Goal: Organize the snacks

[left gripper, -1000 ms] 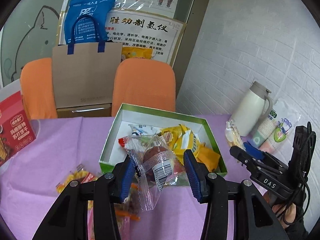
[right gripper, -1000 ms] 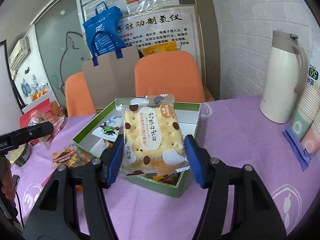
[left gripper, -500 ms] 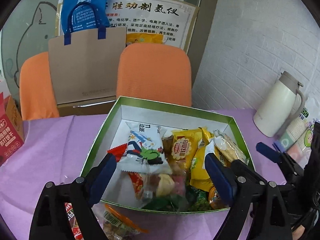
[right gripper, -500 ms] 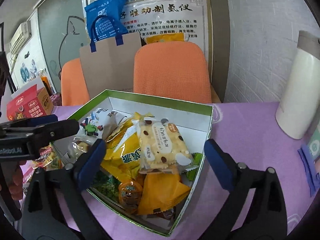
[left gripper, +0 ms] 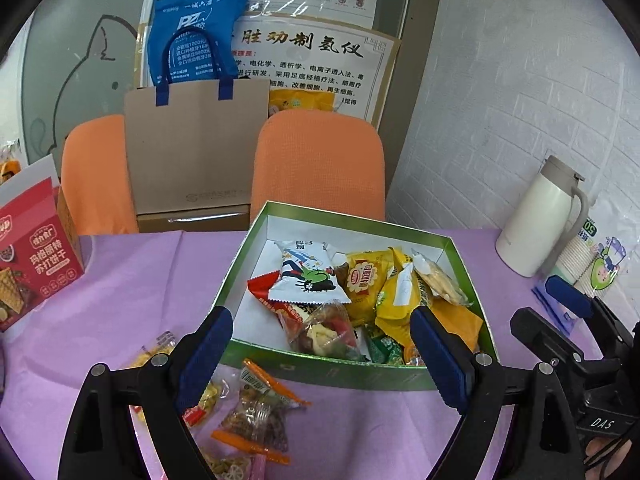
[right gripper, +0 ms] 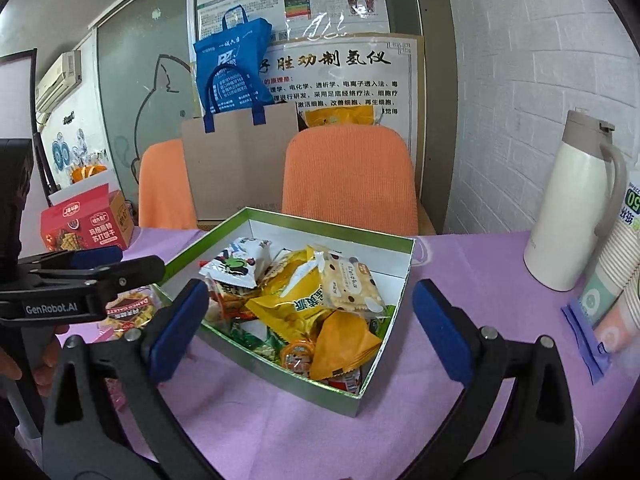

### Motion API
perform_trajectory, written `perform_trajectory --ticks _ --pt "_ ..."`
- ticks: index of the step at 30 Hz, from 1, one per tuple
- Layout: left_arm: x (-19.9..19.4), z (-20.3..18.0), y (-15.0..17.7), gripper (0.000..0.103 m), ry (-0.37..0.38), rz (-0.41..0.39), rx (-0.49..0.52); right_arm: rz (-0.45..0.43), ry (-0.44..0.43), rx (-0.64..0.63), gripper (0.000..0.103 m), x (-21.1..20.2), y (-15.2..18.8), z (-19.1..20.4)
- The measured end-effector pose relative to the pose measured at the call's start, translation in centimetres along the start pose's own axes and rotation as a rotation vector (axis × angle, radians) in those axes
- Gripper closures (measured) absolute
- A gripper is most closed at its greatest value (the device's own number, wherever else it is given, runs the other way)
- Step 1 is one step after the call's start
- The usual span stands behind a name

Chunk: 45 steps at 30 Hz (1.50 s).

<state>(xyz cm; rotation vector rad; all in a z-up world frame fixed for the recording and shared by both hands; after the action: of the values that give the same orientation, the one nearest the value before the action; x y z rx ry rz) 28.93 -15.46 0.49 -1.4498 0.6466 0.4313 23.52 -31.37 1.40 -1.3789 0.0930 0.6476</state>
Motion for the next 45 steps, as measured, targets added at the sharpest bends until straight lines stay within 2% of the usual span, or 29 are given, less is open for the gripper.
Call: perform_trajectory --ticks 10,13,17,28,35,40,45 --pt "-7.7 2.4 1.8 0.011 -0.039 -0.086 -0.01 -0.014 -0.041 -0.024 0.001 -4.6 0.9 4.5" --pt "-8.9 3.3 2.9 0.011 -0.04 -0.085 -0.021 0.025 0.008 -0.057 0.001 -4.7 1.9 5.2" --pt "-9.8 4.9 4.8 0.011 -0.084 -0.079 -0.018 0.067 0.079 -0.099 0.001 -4.6 3.4 6.0" --pt "-8.7 8.8 11.1 0.011 -0.17 0.018 0.007 0.167 0.073 -0.133 0.001 -1.5 7.2 8.4" --pt "-7.4 11.1 13.0 0.011 -0.182 0.07 -0.015 0.205 0.072 -0.136 0.001 0.6 8.5 8.9" --pt "-6.6 12.6 13.8 0.011 -0.167 0.087 -0.023 0.241 0.01 -0.102 0.001 2.4 9.4 9.3" --pt "-5.8 13.7 14.1 0.011 -0.133 0.106 -0.045 0.293 -0.091 -0.081 0.001 5.1 10.4 11.0"
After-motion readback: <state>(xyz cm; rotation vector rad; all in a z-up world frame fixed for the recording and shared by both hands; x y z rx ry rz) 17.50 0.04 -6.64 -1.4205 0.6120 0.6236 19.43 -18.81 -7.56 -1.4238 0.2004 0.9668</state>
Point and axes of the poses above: each gripper's, at about its wrist camera, not at the fingertips, and x roughly the way its jaws point, z to its left, y to its underside, the point moved 10 cm from there along x, roughly the way its jaws point, and after that the axes turned 14 degrees about -y, right-handed, at the moved point
